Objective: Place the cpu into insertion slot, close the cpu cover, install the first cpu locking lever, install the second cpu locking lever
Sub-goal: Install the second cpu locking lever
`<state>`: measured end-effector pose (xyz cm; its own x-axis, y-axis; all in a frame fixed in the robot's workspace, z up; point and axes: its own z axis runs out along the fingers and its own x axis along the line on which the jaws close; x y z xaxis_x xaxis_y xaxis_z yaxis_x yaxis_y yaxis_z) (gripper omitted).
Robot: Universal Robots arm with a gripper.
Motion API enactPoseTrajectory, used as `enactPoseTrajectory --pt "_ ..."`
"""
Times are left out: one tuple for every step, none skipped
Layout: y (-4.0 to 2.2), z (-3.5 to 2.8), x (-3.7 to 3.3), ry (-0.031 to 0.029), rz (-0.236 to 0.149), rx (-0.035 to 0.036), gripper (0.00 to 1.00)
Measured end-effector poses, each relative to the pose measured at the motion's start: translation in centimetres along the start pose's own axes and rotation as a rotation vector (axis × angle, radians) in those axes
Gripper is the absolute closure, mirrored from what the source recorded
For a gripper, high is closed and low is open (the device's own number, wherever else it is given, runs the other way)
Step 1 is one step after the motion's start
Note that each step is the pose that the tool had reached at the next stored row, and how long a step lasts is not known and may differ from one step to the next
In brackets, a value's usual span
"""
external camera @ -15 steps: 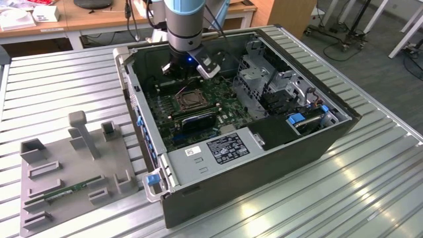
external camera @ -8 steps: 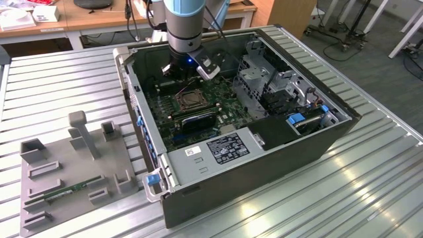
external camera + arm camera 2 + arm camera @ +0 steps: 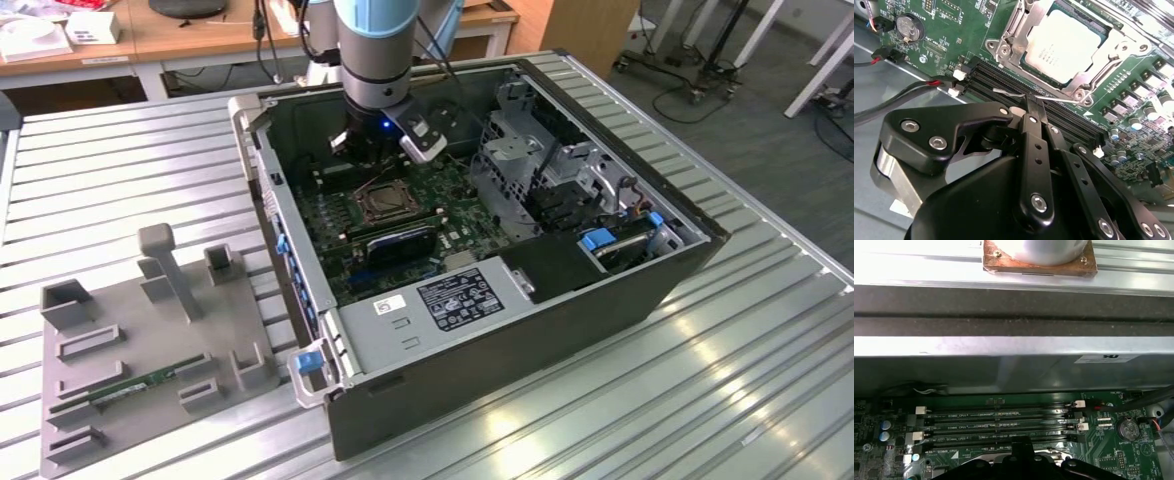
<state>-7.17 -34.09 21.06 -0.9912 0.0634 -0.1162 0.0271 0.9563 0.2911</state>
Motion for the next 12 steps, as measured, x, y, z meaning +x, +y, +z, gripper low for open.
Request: enactPoseTrajectory --pt "-0.01 0.06 -0.04 0.0 0.0 0.0 0.89" --pt "-0.03 0.11 -0.07 0.0001 0.0 0.0001 0.89" --pt "-0.04 0.17 -0.1 0.0 0.0 0.0 0.89" --pt "-0.06 0.24 -0.13 0.0 0.0 0.0001 0.89" --pt "-0.08 0.3 -0.15 0.0 0.0 0.0001 0.89" --pt "-0.09 0.35 -0.16 0.0 0.0 0.0001 0.89" --pt "-0.11 0.4 -0.18 0.0 0.0 0.0001 0.89" --pt "-0.12 0.45 -0.19 0.0 0.0 0.0001 0.89" --pt "-0.12 0.49 -0.21 0.0001 0.0 0.0002 0.89" --pt "-0.11 0.51 -0.22 0.0001 0.0 0.0003 0.89" --pt "-0.11 0.53 -0.23 0.0001 0.0 0.0002 0.89" --pt "-0.1 0.54 -0.23 0.0 0.0 0.0001 0.89"
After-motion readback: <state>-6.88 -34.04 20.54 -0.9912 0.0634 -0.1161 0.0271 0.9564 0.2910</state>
